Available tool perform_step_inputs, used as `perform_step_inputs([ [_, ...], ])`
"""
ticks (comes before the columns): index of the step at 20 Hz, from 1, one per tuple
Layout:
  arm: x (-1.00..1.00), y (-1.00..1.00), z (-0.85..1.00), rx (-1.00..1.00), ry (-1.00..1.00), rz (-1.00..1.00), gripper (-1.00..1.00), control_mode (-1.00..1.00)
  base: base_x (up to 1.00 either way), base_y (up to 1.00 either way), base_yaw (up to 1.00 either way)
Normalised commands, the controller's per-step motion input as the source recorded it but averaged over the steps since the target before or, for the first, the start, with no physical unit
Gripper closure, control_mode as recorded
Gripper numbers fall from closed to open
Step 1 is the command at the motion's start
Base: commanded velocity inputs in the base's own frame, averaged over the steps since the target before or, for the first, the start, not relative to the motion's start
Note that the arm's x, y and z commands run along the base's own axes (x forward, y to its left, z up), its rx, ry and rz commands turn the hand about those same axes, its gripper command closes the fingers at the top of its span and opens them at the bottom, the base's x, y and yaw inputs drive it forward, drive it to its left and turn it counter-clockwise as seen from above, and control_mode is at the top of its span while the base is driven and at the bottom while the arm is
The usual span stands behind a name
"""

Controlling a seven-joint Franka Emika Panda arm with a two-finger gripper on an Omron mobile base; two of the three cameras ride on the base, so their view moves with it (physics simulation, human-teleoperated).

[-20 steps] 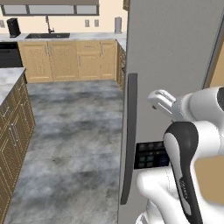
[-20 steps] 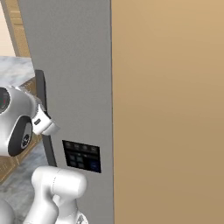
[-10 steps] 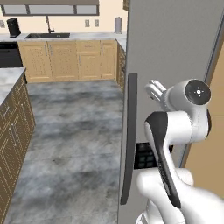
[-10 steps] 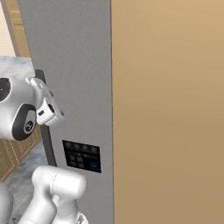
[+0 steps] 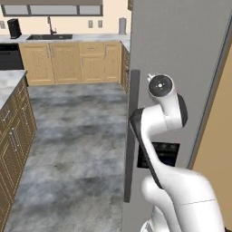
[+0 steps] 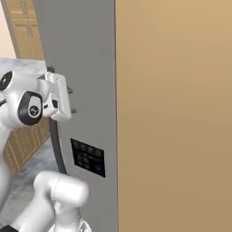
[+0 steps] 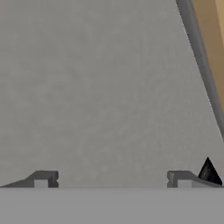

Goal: Take the peach and lemon wedge from the second highest rack and move them to the highest rack where the orange and steak are located, to maximize freezer space. Close the freezer door after rearranging.

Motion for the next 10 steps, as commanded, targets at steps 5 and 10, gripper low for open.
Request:
perform_step_inputs([
  [5, 0.64, -0.41, -0.11, 0.00, 0.00, -0.40, -1.00, -1.00, 0.00, 0.00, 0.00],
  [10, 0.42, -0.61, -0.05, 0.00, 0.00, -0.44, -1.00, -1.00, 0.00, 0.00, 0.00],
])
